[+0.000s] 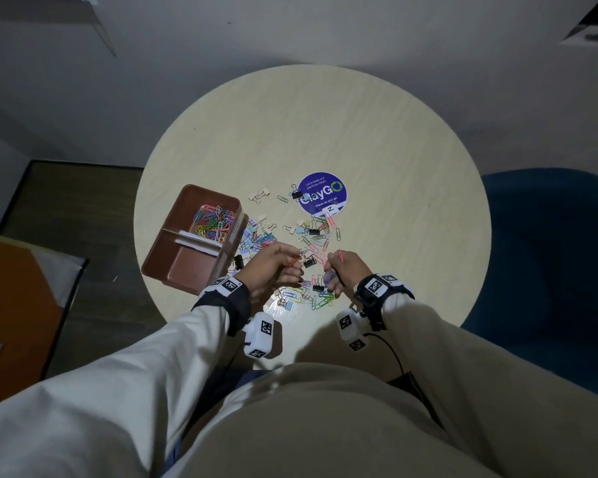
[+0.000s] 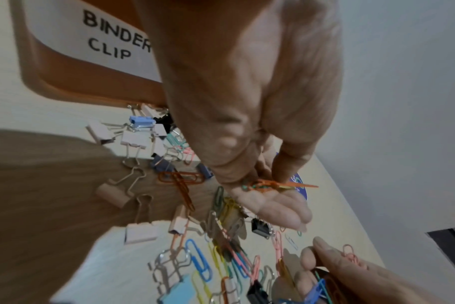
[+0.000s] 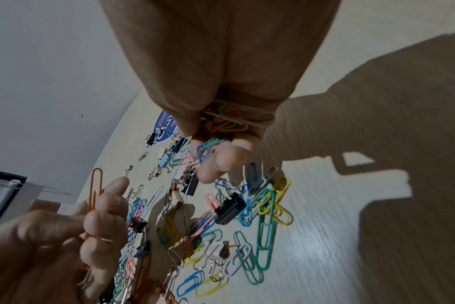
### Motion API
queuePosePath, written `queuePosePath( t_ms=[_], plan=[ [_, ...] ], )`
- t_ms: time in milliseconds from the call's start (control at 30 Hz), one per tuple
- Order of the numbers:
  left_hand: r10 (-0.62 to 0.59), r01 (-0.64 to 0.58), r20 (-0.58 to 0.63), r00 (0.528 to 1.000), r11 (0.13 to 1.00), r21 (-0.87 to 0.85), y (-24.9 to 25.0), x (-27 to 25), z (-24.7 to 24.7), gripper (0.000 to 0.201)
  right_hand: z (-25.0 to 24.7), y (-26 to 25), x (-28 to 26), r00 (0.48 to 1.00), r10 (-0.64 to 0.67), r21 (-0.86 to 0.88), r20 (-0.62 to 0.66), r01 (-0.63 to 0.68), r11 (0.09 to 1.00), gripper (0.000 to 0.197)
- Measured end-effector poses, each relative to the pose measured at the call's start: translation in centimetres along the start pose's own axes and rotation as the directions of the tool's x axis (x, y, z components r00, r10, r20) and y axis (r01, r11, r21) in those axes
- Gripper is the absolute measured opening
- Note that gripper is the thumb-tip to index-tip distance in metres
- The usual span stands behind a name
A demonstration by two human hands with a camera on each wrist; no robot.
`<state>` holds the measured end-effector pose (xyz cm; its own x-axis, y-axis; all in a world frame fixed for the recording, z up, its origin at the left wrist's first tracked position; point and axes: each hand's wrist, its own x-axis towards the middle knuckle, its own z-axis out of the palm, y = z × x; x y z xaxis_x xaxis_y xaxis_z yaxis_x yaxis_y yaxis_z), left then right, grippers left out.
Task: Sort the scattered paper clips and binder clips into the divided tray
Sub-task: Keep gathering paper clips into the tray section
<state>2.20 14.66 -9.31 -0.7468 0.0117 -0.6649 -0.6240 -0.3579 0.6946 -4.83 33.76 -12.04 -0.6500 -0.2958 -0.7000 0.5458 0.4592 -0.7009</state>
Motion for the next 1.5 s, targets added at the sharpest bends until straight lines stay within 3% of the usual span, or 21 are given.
queuePosePath(
  t_ms=[100, 167, 233, 300, 333, 433, 500, 633, 700, 1000, 1100, 1300, 1500],
  plan=[
    [-0.01, 0.01, -0.007, 1.0, 0.996, 0.084, -0.2, -0.1, 0.4, 0.016, 0.1, 0.2, 0.0, 1.0, 0.024, 0.007, 0.005, -0.024, 1.0, 0.031],
    [0.028, -0.024, -0.011, 1.0, 0.948, 0.319, -0.6, -0.2, 0.8, 0.016, 0.1, 0.6, 0.2, 1.0, -0.005, -0.034, -0.004, 0.004, 0.999, 0.035],
    [0.09, -0.11, 0.064, 0.994, 0.752, 0.65, -1.2, 0.1, 0.8, 0.023, 0.2, 0.8, 0.2, 1.0, -0.006, -0.064, -0.02, 0.004, 0.998, 0.039],
    [0.136, -0.204, 0.163, 0.977, 0.398, 0.894, -1.8, 0.5, 0.8, 0.023, 0.1, 0.8, 0.1, 0.999, 0.001, -0.111, -0.038, -0.005, 0.994, 0.04],
    [0.15, -0.233, 0.199, 0.968, 0.267, 0.935, -2.1, 0.5, 0.7, 0.025, 0.1, 0.6, 0.0, 0.999, -0.003, -0.146, -0.044, -0.004, 0.989, 0.039],
    [0.138, -0.285, 0.278, 0.951, 0.035, 0.958, -2.9, 0.7, 0.5, 0.056, -0.2, 0.3, -0.1, 0.997, -0.046, -0.257, -0.055, 0.031, 0.966, 0.039],
    [0.092, -0.291, 0.296, 0.951, -0.058, 0.955, -3.2, 1.0, 0.5, 0.067, -0.3, 0.2, -0.2, 0.996, -0.066, -0.291, -0.056, 0.047, 0.955, 0.04],
    [0.023, -0.298, 0.298, 0.954, 0.008, 0.955, -4.0, 1.6, 0.1, 0.07, -0.1, 0.1, -0.2, 0.994, -0.091, -0.319, -0.067, 0.065, 0.945, 0.039],
    [0.035, -0.297, 0.296, 0.954, -0.001, 0.955, -4.2, 1.6, -0.3, 0.069, -0.1, -0.1, -0.3, 0.993, -0.093, -0.318, -0.072, 0.065, 0.946, 0.039],
    [0.13, -0.303, 0.313, 0.941, -0.091, 0.948, -4.8, 1.8, 0.0, 0.021, 0.5, -0.4, -0.2, 0.987, -0.153, -0.409, -0.045, 0.121, 0.905, 0.041],
    [0.152, -0.274, 0.288, 0.946, -0.103, 0.956, -4.5, 1.4, 0.2, 0.013, 0.7, -0.3, -0.2, 0.986, -0.164, -0.426, -0.04, 0.131, 0.895, 0.041],
    [0.162, -0.198, 0.213, 0.963, -0.104, 0.975, -3.7, 0.7, -0.6, 0.025, 0.6, -0.2, -0.4, 0.986, -0.159, -0.439, -0.043, 0.125, 0.89, 0.041],
    [0.264, -0.233, 0.266, 0.927, -0.153, 0.96, -4.7, 0.5, 0.8, 0.047, 0.9, -0.3, -0.9, 0.984, -0.171, -0.449, -0.043, 0.134, 0.884, 0.042]
  ],
)
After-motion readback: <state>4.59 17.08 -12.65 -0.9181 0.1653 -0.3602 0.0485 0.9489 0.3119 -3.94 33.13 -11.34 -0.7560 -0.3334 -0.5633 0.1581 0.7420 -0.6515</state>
